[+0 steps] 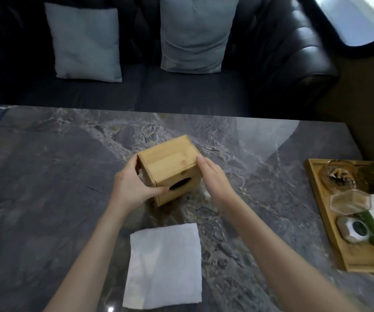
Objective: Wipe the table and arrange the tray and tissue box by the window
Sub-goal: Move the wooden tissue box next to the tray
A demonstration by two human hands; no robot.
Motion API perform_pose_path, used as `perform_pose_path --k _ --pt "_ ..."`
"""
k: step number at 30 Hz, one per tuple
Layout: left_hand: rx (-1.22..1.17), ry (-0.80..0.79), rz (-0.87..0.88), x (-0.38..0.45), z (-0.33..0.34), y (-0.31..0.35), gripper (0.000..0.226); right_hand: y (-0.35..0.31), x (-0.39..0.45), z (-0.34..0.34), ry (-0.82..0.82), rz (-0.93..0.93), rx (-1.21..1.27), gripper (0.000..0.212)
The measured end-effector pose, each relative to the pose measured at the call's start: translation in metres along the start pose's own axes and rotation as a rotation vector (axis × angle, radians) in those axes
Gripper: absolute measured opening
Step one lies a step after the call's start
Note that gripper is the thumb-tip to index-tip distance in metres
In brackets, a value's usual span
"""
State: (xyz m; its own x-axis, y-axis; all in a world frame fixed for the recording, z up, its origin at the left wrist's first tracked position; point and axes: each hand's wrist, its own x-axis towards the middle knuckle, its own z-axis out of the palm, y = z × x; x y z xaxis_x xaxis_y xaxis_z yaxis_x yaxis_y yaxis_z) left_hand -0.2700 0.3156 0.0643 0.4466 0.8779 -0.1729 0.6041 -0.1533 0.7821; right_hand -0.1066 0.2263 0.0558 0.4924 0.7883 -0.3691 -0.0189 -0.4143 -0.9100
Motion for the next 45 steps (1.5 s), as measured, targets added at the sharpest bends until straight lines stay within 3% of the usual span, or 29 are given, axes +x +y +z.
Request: perform_pose_path --k 6,12,19,29,37,45 --pt "-0.05 -0.005 0.052 -0.028 0.009 0.036 0.088 -0.01 -0.035 -0.036 0.081 -0.082 -0.082 0.037" --pt "-0.25 -0.051 0.04 -0.071 0.042 0.067 0.089 -0.014 -0.084 -0.087 0.159 -0.222 -0.122 0.032" --pt "-0.295 -0.13 0.026 -0.13 0.104 0.108 0.108 0.008 -0.149 -0.154 0.297 -0.263 -0.079 0.03" --pt "-0.261 -0.301 -0.036 -0.207 0.213 0.145 0.109 0.077 -0.227 -0.245 0.504 -0.108 0.067 0.022" --pt "-0.081 -0.317 0.074 -0.259 0.286 0.171 0.104 0.136 -0.269 -0.301 0.64 0.026 0.243 0.032" --pt "-0.011 -0.336 0.185 -0.294 0.341 0.182 0.097 0.174 -0.299 -0.339 0.7 0.141 0.418 0.025"
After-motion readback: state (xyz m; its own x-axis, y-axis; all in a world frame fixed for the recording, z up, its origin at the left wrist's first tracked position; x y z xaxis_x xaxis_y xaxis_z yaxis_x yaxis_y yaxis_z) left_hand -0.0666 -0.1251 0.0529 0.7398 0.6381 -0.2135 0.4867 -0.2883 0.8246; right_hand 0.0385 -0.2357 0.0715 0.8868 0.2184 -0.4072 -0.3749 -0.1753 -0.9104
